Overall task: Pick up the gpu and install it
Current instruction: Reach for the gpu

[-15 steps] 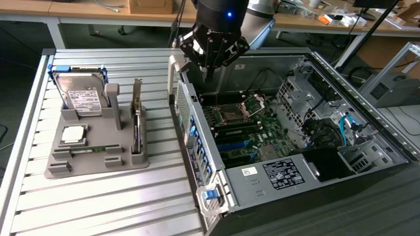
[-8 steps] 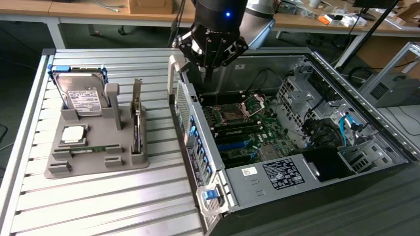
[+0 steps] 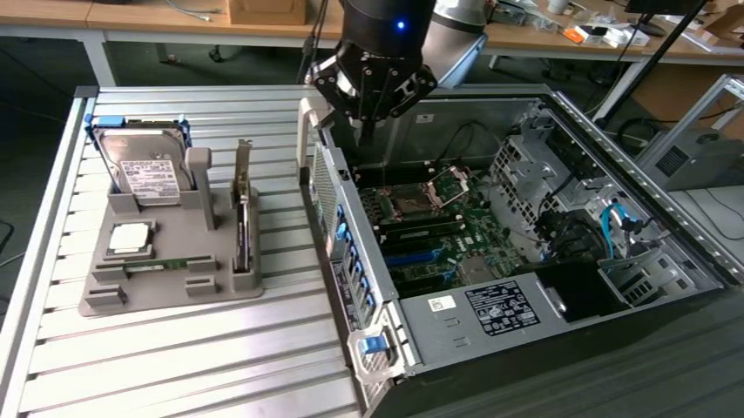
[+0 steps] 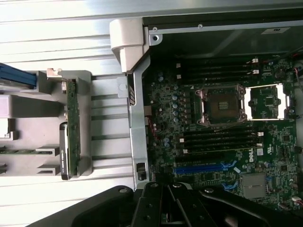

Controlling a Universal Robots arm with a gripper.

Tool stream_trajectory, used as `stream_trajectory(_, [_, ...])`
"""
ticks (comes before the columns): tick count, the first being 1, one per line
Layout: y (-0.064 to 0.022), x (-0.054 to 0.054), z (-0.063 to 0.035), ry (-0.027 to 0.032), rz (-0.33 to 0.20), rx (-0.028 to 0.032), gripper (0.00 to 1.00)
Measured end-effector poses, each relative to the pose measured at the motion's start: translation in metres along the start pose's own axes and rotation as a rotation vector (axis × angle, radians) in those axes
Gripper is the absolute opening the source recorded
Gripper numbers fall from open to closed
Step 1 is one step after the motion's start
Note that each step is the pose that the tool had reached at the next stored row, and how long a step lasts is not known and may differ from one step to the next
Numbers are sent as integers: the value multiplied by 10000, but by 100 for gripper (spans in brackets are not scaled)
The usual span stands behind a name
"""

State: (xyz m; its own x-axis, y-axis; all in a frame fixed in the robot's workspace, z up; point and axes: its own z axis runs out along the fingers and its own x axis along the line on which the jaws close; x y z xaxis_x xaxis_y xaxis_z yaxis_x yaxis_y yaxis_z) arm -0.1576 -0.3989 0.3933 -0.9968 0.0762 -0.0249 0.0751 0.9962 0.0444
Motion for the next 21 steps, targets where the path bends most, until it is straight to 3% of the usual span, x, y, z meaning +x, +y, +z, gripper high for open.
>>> stream_trajectory(21, [-4, 54, -1, 0, 0, -1, 11])
